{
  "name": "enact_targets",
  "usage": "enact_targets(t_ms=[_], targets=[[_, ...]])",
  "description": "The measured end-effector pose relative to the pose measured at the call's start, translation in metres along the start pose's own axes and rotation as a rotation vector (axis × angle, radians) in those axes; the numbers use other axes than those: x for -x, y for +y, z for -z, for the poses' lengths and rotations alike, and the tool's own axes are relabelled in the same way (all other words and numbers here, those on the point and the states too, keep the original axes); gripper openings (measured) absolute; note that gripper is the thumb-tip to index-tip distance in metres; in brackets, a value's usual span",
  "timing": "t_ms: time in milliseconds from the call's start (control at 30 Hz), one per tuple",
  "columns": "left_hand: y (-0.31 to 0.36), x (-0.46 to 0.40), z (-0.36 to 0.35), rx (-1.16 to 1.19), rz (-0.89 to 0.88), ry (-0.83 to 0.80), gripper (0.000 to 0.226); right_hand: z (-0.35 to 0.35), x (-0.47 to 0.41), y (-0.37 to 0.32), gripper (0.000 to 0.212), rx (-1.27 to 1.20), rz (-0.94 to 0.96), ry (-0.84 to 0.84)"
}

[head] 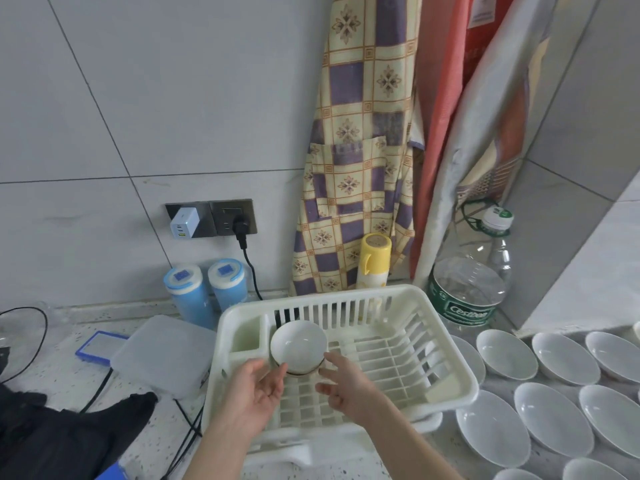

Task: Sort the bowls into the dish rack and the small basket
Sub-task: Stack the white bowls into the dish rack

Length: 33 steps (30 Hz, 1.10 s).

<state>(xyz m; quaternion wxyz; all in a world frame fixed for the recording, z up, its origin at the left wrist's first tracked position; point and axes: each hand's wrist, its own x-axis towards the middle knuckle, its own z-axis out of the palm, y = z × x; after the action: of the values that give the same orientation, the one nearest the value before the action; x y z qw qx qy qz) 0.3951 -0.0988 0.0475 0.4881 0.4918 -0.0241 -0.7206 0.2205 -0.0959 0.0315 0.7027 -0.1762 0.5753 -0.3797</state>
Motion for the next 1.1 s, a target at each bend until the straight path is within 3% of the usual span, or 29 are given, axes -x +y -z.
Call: enact_targets(t_ms=[233,433,633,800,933,1100], targets=[[-0.034,0.052,-0.017,-0.014,-0.058,-0.085,0.017,0.051,0.075,-0.002,0.021,-0.017,0.294,0.059],[-0.091,0.078,-0.035,-0.273,0.07,-0.231,0.018,0.121,0.127,0.032,0.02,-0.125,0.408,0.236],[-0.167,0.088,-0.032,-0.548,0.292,-0.206,0.017,0.185,0.165,0.081,0.015,-0.249,0.313,0.474],[-0.226,0.089,-0.028,-0.633,0.352,-0.09,0.015,0.237,0.175,0.11,0.019,-0.324,0.195,0.605],[-0.267,0.088,-0.03,-0.74,0.318,0.01,0.019,0.272,0.174,0.122,0.023,-0.27,0.093,0.586],[-0.314,0.094,-0.039,-0.796,0.288,0.074,0.034,0.321,0.178,0.134,0.046,-0.179,-0.096,0.455]])
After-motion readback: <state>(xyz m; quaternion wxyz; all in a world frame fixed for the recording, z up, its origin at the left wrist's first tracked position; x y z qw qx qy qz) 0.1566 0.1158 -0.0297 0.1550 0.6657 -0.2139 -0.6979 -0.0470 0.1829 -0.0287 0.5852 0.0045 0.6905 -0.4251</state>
